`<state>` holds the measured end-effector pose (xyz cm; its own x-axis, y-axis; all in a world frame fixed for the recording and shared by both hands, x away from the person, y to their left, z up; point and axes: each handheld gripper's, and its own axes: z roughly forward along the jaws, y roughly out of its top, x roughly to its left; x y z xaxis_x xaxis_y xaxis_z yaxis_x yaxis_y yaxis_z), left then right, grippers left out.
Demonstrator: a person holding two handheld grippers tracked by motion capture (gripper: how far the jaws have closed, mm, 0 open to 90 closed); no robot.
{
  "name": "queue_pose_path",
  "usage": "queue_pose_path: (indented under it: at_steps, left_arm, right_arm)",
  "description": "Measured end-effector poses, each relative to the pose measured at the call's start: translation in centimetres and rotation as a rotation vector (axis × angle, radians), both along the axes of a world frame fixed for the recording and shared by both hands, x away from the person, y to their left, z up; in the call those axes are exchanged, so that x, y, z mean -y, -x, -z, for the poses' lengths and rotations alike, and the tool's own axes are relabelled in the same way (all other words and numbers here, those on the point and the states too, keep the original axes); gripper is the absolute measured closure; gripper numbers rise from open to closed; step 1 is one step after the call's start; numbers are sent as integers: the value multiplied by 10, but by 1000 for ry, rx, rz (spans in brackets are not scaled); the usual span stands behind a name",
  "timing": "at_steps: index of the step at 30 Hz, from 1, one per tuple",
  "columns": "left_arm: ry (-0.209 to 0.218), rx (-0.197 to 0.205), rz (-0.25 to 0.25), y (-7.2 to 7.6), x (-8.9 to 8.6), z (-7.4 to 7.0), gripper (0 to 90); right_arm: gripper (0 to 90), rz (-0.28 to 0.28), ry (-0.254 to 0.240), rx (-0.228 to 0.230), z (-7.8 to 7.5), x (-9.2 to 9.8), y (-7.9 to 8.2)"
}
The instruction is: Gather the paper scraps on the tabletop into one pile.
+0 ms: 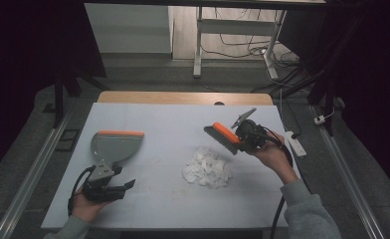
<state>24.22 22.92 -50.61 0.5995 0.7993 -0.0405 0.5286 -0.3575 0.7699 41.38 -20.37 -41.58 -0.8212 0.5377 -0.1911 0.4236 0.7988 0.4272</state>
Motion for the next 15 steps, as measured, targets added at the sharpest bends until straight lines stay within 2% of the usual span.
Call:
queue_pose_path:
  at_steps: [7, 15]
  left_arm:
    - [0, -1, 2, -1, 0, 0, 327]
    - [4, 2, 0, -1, -1, -1, 326]
  right_arm:
    - [705, 42, -77, 21, 5, 21, 16]
    - [705, 105, -145, 60, 14, 52, 48]
